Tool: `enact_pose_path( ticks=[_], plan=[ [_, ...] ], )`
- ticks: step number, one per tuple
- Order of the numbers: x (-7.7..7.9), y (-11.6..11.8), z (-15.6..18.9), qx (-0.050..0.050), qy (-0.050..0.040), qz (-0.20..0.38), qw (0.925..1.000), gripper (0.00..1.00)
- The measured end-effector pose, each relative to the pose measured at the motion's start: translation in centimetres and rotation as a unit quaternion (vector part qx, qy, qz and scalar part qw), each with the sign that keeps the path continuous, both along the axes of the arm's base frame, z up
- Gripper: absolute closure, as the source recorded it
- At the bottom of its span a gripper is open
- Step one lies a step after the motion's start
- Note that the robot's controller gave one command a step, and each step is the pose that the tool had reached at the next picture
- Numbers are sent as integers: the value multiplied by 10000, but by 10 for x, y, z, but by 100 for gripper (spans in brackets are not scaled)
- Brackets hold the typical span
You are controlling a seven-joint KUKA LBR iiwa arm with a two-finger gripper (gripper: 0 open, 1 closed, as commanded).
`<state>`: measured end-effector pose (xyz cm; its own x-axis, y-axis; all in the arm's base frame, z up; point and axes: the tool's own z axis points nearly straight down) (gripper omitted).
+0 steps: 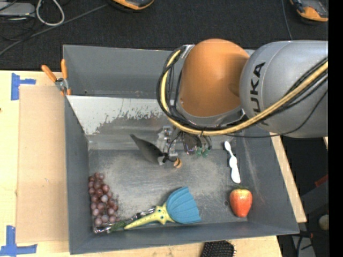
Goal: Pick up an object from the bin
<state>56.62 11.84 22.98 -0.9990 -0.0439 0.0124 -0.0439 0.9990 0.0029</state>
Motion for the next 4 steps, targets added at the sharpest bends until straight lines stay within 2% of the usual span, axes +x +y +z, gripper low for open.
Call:
enact_pose_path(
  ticks=[1, 2, 3, 4],
  plan=[
    [23, 16, -74, 8, -33, 528, 9986, 100],
    [29, 4, -140, 10, -9, 387, 9993, 100],
    [29, 6, -86, 6, 9, 431, 9991, 100],
    [31, 4, -107, 15, -27, 314, 9995, 100]
  ],
)
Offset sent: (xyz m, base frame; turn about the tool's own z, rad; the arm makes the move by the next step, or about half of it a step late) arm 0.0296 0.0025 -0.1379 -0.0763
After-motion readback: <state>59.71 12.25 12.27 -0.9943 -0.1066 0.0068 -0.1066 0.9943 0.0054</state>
